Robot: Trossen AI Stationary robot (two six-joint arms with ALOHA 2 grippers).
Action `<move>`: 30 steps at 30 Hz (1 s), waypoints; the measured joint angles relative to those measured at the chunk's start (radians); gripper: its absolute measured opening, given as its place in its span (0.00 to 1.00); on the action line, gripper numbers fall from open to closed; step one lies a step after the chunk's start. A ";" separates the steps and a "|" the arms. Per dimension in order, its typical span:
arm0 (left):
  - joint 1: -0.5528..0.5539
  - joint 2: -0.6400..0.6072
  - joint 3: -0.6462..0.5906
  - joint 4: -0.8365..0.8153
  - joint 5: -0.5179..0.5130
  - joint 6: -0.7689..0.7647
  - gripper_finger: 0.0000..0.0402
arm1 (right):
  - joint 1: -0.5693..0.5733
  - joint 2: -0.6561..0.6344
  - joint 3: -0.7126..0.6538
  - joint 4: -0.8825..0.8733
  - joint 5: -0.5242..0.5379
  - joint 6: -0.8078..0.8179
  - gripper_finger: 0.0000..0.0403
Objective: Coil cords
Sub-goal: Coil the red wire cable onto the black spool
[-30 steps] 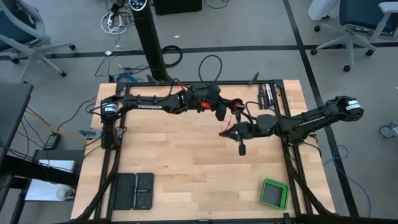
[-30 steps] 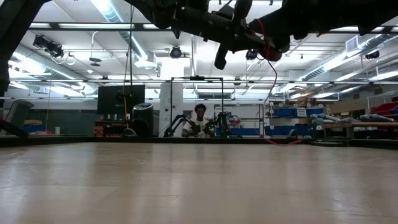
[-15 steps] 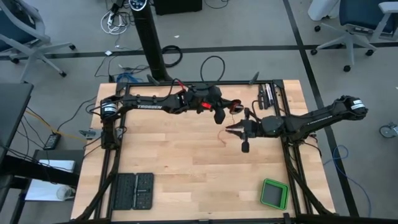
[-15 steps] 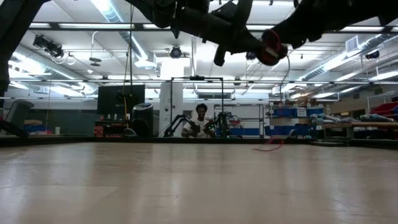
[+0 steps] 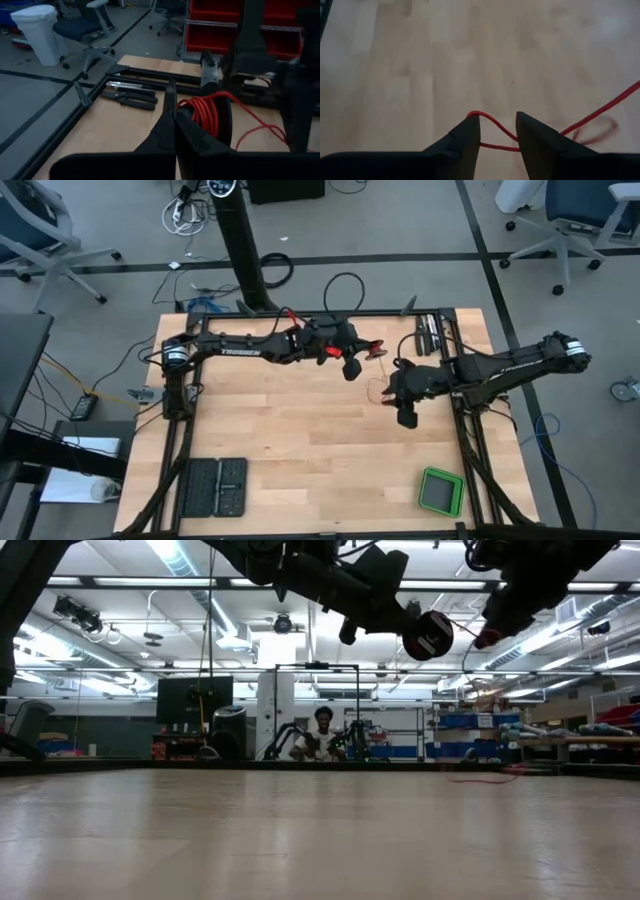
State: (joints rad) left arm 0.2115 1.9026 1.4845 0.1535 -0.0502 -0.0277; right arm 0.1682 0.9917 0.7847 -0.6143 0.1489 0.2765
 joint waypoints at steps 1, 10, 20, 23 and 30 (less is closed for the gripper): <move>0.000 0.000 0.000 -0.005 0.000 0.000 0.00 | 0.001 0.003 0.006 -0.020 -0.014 0.015 0.34; 0.002 -0.001 0.001 -0.016 -0.057 -0.003 0.00 | 0.026 0.005 0.012 -0.167 -0.015 0.099 0.38; -0.015 -0.001 0.001 -0.020 -0.054 -0.010 0.00 | -0.045 0.005 -0.013 -0.075 0.240 0.101 0.40; -0.020 -0.001 0.001 -0.030 -0.053 -0.011 0.00 | -0.074 0.005 -0.095 0.090 0.190 0.049 0.39; -0.023 -0.028 0.000 -0.196 -0.053 -0.064 0.00 | -0.163 0.005 -0.261 0.357 0.077 0.018 0.37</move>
State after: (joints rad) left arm 0.1886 1.8748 1.4849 -0.0427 -0.1030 -0.0914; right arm 0.0056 0.9970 0.5239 -0.2576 0.2259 0.2946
